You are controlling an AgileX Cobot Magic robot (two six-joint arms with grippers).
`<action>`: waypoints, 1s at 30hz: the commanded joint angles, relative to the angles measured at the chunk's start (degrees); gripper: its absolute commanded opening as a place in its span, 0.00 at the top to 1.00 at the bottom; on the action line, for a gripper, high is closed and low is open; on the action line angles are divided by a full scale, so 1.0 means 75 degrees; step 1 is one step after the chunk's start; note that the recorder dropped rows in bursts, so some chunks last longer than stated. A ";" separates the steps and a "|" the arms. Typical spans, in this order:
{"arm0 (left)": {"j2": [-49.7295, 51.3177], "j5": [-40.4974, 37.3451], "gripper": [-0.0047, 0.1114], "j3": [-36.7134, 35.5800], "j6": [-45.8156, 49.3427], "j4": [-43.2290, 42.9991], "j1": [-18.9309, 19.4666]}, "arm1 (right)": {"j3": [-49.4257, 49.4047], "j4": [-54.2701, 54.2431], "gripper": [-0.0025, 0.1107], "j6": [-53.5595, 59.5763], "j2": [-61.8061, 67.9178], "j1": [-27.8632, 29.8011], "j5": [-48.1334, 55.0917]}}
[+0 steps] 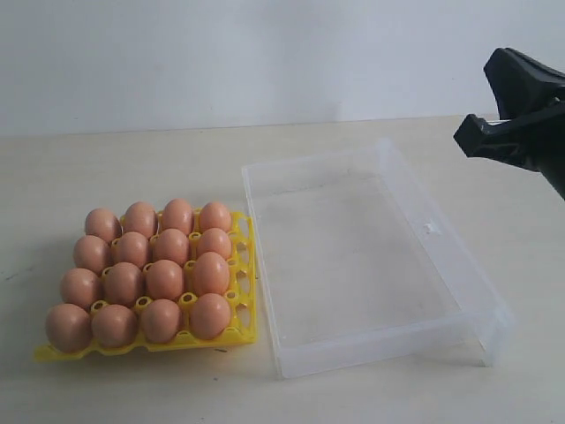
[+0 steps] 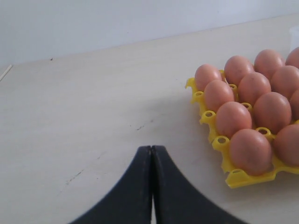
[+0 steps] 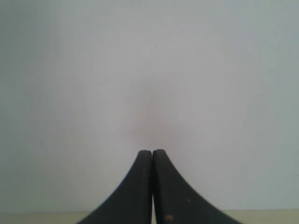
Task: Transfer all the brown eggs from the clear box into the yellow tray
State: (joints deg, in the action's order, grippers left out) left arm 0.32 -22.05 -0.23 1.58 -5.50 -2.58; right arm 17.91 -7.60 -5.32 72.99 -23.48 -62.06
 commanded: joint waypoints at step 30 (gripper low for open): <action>-0.0043 0.0047 0.96 0.0031 -0.0038 0.0009 -0.0038 | -0.0039 -0.0054 0.98 -0.1032 -0.3915 0.0017 0.1388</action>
State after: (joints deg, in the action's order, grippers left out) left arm 0.32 -22.05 -0.23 1.58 -5.50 -2.58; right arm 17.91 -6.32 -13.10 45.92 -23.48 -58.34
